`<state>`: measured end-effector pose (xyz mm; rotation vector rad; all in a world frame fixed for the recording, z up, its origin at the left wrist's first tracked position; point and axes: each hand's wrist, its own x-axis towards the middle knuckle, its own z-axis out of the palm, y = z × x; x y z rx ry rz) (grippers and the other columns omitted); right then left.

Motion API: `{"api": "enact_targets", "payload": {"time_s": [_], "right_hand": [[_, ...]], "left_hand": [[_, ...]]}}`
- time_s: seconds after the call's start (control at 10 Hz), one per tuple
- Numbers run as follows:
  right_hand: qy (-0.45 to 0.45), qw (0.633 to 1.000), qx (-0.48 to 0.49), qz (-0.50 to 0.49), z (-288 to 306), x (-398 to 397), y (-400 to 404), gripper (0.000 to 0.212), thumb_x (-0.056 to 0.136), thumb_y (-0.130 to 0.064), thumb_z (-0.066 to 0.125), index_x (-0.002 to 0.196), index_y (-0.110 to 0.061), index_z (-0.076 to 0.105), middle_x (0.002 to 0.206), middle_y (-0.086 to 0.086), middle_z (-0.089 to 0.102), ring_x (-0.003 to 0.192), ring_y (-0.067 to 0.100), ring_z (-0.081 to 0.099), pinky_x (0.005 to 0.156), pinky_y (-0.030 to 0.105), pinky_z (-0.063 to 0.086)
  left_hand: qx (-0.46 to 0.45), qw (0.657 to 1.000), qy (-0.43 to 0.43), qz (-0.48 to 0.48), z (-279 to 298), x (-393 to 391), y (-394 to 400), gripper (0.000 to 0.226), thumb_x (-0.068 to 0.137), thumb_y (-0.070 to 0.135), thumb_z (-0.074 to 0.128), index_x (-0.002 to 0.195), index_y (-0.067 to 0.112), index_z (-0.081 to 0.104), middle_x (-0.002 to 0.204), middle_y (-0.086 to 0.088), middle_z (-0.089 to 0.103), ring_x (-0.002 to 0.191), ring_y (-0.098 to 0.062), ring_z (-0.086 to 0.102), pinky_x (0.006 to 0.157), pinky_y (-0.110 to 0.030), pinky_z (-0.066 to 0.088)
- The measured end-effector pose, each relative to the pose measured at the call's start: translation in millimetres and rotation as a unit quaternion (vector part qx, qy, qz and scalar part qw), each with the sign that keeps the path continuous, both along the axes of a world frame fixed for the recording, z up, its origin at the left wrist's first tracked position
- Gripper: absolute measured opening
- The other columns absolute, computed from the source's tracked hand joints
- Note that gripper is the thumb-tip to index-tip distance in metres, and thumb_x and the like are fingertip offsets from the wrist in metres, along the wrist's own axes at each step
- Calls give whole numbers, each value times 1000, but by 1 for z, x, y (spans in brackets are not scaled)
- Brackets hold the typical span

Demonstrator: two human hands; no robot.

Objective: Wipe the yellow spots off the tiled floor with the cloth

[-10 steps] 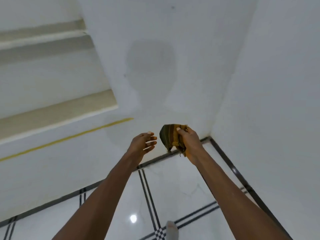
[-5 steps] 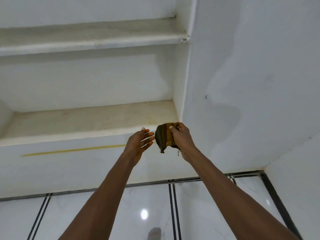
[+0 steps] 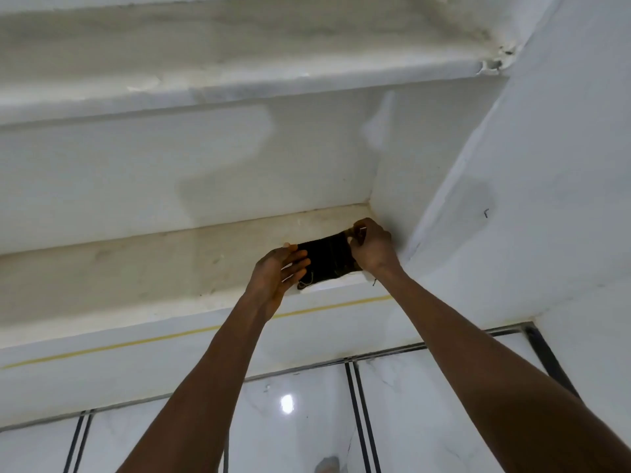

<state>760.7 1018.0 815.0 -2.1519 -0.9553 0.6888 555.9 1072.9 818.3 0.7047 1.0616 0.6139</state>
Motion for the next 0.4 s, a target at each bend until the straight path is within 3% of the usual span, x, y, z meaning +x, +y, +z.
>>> {"api": "enact_targets", "payload": {"time_s": [0.1, 0.2, 0.3, 0.4], "right_hand": [[-27, 999, 22, 9, -2, 4, -8, 28, 100, -5, 60, 127, -2, 61, 121, 12, 72, 113, 28, 68, 91, 24, 49], [-39, 996, 73, 16, -2, 6, -23, 29, 99, -6, 61, 128, -6, 63, 121, 8, 73, 115, 25, 69, 101, 32, 54], [-1, 991, 134, 16, 3, 8, -54, 23, 100, -7, 61, 122, -12, 69, 115, 0, 75, 107, 15, 73, 95, 28, 59], [23, 983, 180, -29, 8, 11, -98, 15, 102, -15, 63, 114, -17, 70, 103, -3, 78, 94, 8, 75, 80, 18, 59]], "left_hand": [[-6, 1000, -10, -22, -2, 14, -1, 29, 104, 23, 56, 127, 6, 64, 120, -12, 75, 112, -27, 73, 92, -34, 58], [4, 999, -3, -42, 0, 27, -9, 30, 105, 24, 56, 128, 7, 64, 120, -12, 75, 113, -26, 72, 93, -35, 58], [30, 997, 21, -65, 1, 33, -21, 28, 105, 27, 57, 125, 9, 65, 120, -11, 75, 112, -26, 72, 94, -35, 58], [53, 993, 35, -103, 5, 42, -43, 24, 105, 27, 56, 121, 12, 67, 119, -11, 75, 109, -24, 72, 92, -33, 58]]}}
